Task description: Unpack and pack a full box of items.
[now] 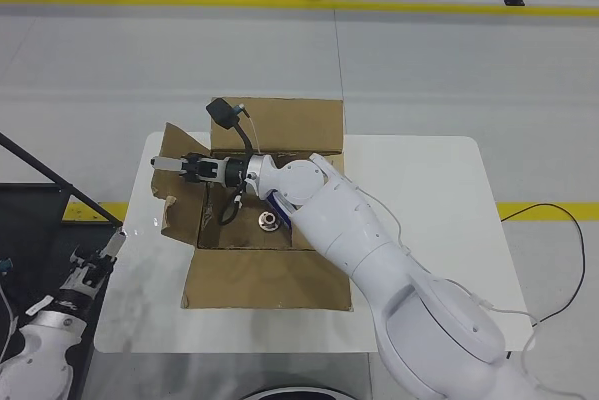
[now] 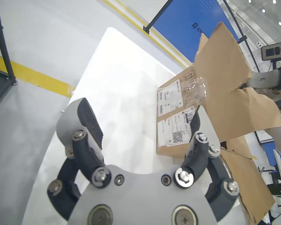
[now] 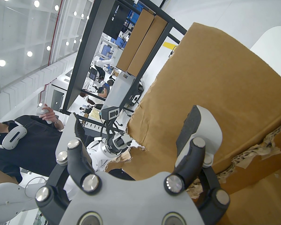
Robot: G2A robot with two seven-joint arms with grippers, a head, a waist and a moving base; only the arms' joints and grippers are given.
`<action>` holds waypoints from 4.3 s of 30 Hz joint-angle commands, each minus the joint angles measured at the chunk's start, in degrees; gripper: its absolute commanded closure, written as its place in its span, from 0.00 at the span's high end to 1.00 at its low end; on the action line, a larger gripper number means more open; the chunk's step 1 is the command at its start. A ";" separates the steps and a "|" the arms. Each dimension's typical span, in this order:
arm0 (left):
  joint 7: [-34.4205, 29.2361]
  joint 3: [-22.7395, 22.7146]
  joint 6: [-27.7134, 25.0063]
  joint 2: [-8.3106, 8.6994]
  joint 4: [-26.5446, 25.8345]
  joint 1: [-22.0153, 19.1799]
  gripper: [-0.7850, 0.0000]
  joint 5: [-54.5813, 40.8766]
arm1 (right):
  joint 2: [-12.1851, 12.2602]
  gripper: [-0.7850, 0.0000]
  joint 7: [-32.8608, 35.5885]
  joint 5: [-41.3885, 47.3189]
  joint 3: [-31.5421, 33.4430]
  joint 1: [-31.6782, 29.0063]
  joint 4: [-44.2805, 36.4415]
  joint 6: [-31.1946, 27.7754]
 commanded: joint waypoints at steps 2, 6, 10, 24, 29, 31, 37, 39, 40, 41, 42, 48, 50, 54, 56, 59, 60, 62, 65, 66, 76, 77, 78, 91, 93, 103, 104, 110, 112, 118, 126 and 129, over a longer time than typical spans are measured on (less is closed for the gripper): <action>0.00 -0.01 -0.06 0.00 0.01 0.00 1.00 0.02 | 0.00 1.00 0.00 0.00 0.00 0.00 0.00 0.00; 0.04 0.38 0.29 0.02 -0.06 -0.31 1.00 2.03 | 0.00 1.00 0.00 0.00 0.00 0.00 0.00 0.00; 1.73 3.99 0.98 -0.07 -0.19 -0.93 1.00 11.33 | 0.00 1.00 0.00 0.00 0.00 0.00 0.00 0.00; 17.80 17.74 5.36 -0.90 9.16 -10.11 1.00 45.02 | 0.00 1.00 0.00 0.00 0.00 0.00 0.00 0.00; 22.76 22.13 11.33 -1.40 15.51 -15.07 1.00 55.10 | 0.00 1.00 0.00 0.00 0.00 0.00 0.00 0.00; 23.76 23.34 12.99 -1.60 17.58 -16.79 1.00 57.39 | 0.00 1.00 0.00 0.00 0.00 0.00 0.00 0.00; 24.68 25.58 18.97 -2.21 23.45 -21.74 1.00 62.59 | 0.00 1.00 0.00 0.00 0.00 0.00 0.00 0.00; 24.78 26.02 20.88 -2.44 25.37 -23.28 1.00 63.41 | 0.00 1.00 0.00 0.00 0.00 0.00 0.00 0.00; 25.01 26.05 21.91 -2.50 26.24 -23.88 1.00 64.38 | 0.00 1.00 0.00 0.00 0.00 0.00 0.00 0.00; 25.18 26.00 23.07 -2.57 27.03 -24.39 1.00 65.15 | 0.00 1.00 0.00 0.00 0.00 0.00 0.00 0.00; 25.25 25.96 23.92 -2.64 27.71 -24.78 1.00 65.69 | 0.00 1.00 0.00 0.00 0.00 0.00 0.00 0.00; 24.24 24.62 27.25 -2.87 29.33 -25.74 1.00 67.28 | 0.00 1.00 0.00 0.00 0.00 0.00 0.00 0.00; 23.93 24.18 28.04 -2.91 29.46 -25.80 1.00 68.13 | 0.00 1.00 0.00 0.00 0.00 0.00 0.00 0.00; 22.82 23.42 29.13 -3.00 29.89 -25.86 1.00 69.42 | 0.00 1.00 0.00 0.00 0.00 0.00 0.00 0.00; 22.41 23.10 29.50 -3.04 30.17 -25.93 1.00 70.24 | 0.00 1.00 0.00 0.00 0.00 0.00 0.00 0.00; 22.20 22.55 30.63 -3.10 30.66 -26.03 1.00 71.67 | 0.00 1.00 0.00 0.00 0.00 0.00 0.00 0.00; 22.13 22.47 30.73 -3.13 30.76 -26.04 1.00 71.92 | 0.00 1.00 0.00 0.00 0.00 0.00 0.00 0.00; 21.98 22.34 30.44 -3.20 30.84 -25.99 1.00 72.21 | 0.00 1.00 0.00 0.00 0.00 0.00 0.00 0.00; 21.41 22.57 28.96 -3.30 30.92 -25.69 1.00 72.38 | 0.00 1.00 0.00 0.00 0.00 0.00 0.00 0.00; 21.27 22.74 28.78 -3.33 31.08 -25.65 1.00 73.01 | 0.00 1.00 0.00 0.00 0.00 0.00 0.00 0.00; 18.23 23.85 32.38 -3.99 35.89 -28.59 1.00 76.91 | 0.00 1.00 0.00 0.00 0.00 0.00 0.00 0.00; 18.17 23.87 32.91 -4.07 36.25 -28.75 1.00 77.01 | 0.00 1.00 0.00 0.00 0.00 0.00 0.00 0.00; 18.00 23.83 33.51 -4.15 36.57 -28.89 1.00 77.12 | 0.00 1.00 0.00 0.00 0.00 0.00 0.00 0.00; 15.82 23.90 39.26 -5.14 39.70 -30.94 1.00 79.33 | 0.00 1.00 0.00 0.00 0.00 0.00 0.00 0.00; 15.53 24.07 38.12 -5.22 39.35 -30.52 1.00 79.52 | 0.00 1.00 0.00 0.00 0.00 0.00 0.00 0.00; 11.96 23.03 36.09 -5.42 34.89 -28.01 1.00 81.30 | 0.00 1.00 0.00 0.00 0.00 0.00 0.00 0.00; 11.36 22.71 35.50 -5.42 33.88 -27.48 1.00 80.90 | 0.00 1.00 0.00 0.00 0.00 0.00 0.00 0.00; 7.12 19.78 29.82 -5.14 26.87 -22.78 1.00 79.77 | 0.00 1.00 0.00 0.00 0.00 0.00 0.00 0.00; 6.20 18.72 27.88 -5.01 24.95 -21.10 1.00 79.88 | 0.00 1.00 0.00 0.00 0.00 0.00 0.00 0.00; 4.49 16.91 24.11 -4.84 22.00 -17.79 1.00 80.85 | 0.00 1.00 0.00 0.00 0.00 0.00 0.00 0.00; 5.14 16.87 24.23 -5.15 22.04 -17.56 1.00 81.45 | 0.00 1.00 0.00 0.00 0.00 0.00 0.00 0.00; 5.48 17.01 23.83 -5.30 21.36 -17.48 1.00 80.80 | 0.00 1.00 0.00 0.00 0.00 0.00 0.00 0.00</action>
